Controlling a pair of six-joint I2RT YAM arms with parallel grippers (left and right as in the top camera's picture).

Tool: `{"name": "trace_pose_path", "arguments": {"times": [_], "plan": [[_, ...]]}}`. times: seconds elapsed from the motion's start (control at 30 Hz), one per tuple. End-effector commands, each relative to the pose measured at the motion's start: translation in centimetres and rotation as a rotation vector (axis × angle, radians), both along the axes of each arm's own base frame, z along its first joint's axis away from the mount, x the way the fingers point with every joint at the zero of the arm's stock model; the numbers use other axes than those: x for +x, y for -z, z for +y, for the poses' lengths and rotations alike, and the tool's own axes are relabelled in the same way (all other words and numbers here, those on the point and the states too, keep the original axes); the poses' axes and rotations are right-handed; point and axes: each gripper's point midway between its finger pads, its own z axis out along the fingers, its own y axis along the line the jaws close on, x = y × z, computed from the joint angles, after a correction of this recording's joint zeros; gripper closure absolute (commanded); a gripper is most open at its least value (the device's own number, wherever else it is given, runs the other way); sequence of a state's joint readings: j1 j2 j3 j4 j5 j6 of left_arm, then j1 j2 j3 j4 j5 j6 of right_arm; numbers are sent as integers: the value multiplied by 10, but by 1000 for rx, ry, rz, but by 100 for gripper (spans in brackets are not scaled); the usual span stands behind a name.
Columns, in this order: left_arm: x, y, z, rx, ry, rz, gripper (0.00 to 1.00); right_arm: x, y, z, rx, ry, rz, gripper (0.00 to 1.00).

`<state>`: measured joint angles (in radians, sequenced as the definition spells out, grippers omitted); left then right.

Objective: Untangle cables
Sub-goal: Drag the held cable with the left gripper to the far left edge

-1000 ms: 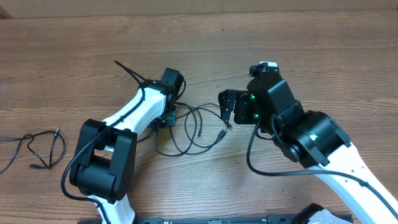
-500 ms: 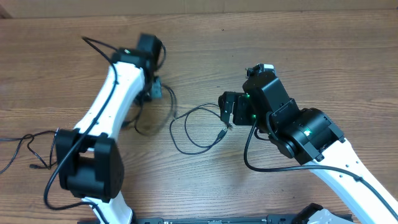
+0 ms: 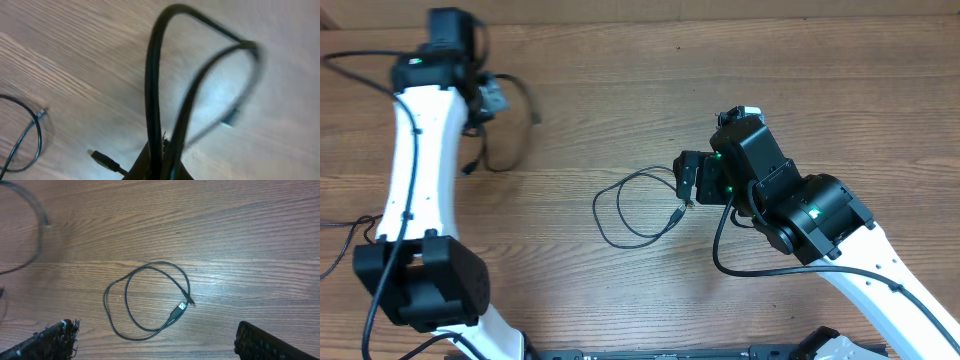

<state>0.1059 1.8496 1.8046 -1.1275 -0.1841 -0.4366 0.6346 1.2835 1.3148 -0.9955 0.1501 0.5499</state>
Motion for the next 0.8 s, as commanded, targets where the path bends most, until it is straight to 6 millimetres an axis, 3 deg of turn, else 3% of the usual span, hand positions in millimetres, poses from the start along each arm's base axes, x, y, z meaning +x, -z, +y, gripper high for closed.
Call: {"name": "trace_pose_path", "arguments": {"times": [0.0, 0.2, 0.37, 0.53, 0.67, 0.77], "plan": [[11, -20, 31, -53, -107, -125, 96, 3, -8, -2, 5, 15, -22, 0], [37, -45, 92, -26, -205, -326, 96, 3, -8, -2, 5, 15, -22, 0], [48, -45, 136, -7, -295, -415, 96, 3, -8, -2, 5, 15, -22, 0], [52, -9, 177, -31, -411, -409, 96, 3, -8, -2, 5, 15, -22, 0], [45, 42, 204, -68, -496, -329, 95, 3, -8, -2, 5, 15, -22, 0], [40, 78, 213, -140, -514, -277, 92, 3, -8, -2, 5, 15, -22, 0]]}}
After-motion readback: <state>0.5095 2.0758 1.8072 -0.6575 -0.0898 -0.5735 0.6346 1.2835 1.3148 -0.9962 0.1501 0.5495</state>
